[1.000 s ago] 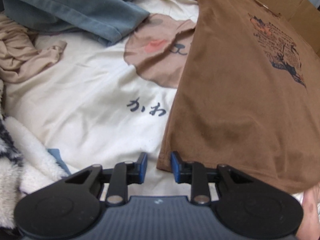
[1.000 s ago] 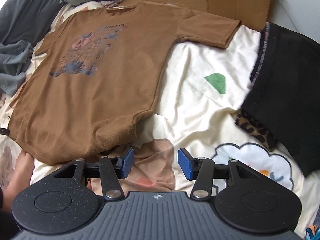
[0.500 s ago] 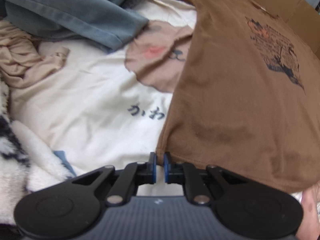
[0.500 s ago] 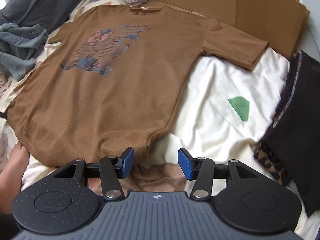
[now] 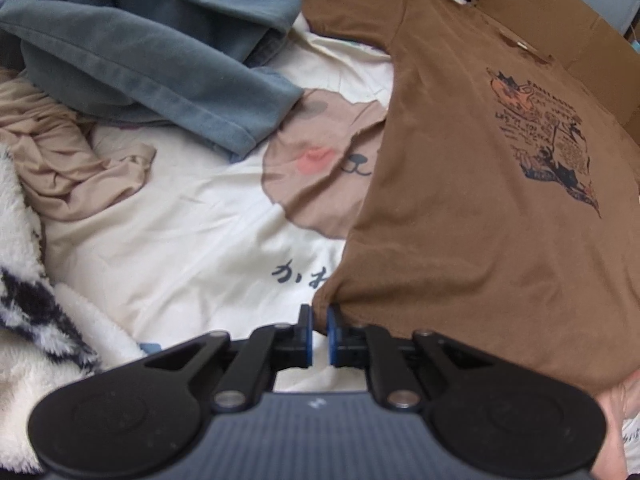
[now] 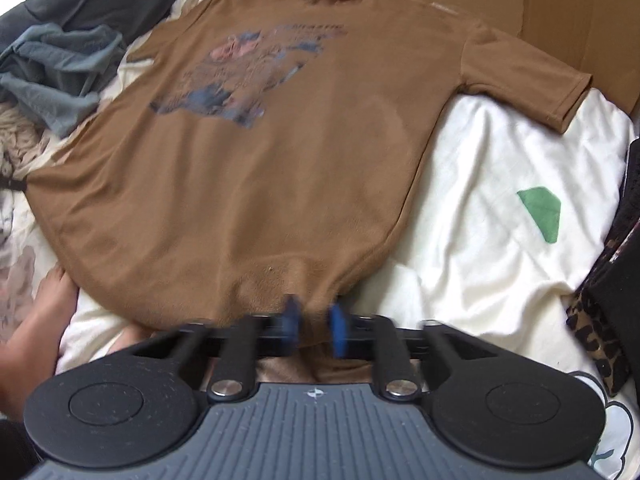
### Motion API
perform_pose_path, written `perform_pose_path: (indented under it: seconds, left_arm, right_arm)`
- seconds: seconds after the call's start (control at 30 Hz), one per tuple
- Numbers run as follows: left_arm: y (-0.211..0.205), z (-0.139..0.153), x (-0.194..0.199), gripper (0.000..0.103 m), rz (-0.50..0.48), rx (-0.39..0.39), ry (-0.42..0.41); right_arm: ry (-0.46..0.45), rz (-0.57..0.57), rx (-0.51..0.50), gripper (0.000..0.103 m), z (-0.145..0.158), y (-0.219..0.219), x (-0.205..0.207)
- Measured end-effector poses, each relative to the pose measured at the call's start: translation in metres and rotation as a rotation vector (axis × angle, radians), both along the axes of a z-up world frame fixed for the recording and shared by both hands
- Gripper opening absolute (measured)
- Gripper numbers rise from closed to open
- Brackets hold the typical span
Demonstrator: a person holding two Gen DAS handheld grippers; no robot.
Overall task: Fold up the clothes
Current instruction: 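Close the left tool on the brown shirt hem while the right tool closes beside it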
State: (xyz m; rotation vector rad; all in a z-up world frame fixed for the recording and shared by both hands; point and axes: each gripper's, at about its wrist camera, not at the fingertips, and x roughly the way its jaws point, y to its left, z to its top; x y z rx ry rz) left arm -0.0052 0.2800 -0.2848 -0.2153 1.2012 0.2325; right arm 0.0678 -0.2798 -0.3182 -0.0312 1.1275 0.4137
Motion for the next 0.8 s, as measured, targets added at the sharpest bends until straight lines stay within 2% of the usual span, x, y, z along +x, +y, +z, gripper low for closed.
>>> perform_pose_path:
  seconds: [0.3,0.63,0.8]
  left_arm:
    - [0.006,0.025,0.003,0.007,0.013,-0.005,-0.065]
    - [0.017,0.025,0.03,0.007,0.026,0.013,-0.107]
    - [0.02,0.018,0.041,0.007,0.021,0.024,-0.107]
  right_arm:
    - [-0.014,-0.044,0.12,0.004,0.03,-0.015,0.004]
    - [-0.016,-0.037,0.153,0.003,0.008,0.003,0.064]
    - [0.015,-0.042,0.156,0.004,-0.006,0.009,0.093]
